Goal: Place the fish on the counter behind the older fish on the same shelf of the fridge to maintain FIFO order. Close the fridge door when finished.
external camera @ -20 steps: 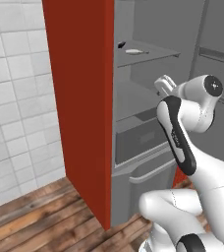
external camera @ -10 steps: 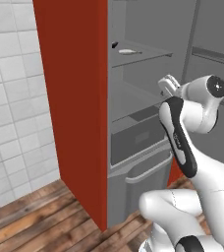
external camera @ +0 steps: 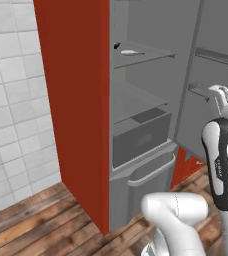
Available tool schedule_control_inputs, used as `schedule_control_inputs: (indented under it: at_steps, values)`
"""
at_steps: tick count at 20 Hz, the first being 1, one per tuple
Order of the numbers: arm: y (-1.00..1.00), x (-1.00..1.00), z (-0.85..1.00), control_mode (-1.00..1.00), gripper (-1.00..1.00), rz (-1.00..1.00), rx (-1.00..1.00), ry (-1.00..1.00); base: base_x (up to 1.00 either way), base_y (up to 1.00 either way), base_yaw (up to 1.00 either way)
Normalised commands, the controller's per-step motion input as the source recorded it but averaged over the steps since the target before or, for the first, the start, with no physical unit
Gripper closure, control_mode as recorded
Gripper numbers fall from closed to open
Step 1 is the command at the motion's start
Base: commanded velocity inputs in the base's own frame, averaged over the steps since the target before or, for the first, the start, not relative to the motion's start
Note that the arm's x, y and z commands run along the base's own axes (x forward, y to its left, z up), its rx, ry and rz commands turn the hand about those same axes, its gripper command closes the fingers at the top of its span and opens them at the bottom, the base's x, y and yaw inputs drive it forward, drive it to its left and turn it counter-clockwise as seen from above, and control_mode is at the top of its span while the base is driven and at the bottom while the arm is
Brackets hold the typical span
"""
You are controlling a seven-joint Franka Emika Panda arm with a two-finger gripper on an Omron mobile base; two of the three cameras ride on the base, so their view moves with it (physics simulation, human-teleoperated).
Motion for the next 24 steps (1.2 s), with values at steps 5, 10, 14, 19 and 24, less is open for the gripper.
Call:
schedule_control_inputs:
  at_steps: [5, 10, 14, 19, 24]
  values:
    - [-0.79, -0.18, -0.01, -1.00, -1.00, -0.08, 0.13, -0.04, 0.00, 0.00, 0.00]
    - [-0.63, 0.00, 0.00, -1.00, -1.00, -0.05, 0.10, 0.00, 0.00, 0.00, 0.00]
    - [-0.14, 0.00, -0.07, -1.00, -1.00, -0.01, 0.00, 0.00, 0.00, 0.00, 0.00]
    - [-0.11, 0.00, -0.12, -1.00, -1.00, 0.00, 0.00, 0.03, 0.00, 0.00, 0.00]
    - [-0.28, -0.09, -0.01, -1.00, -1.00, 0.00, 0.02, -0.01, 0.00, 0.00, 0.00]
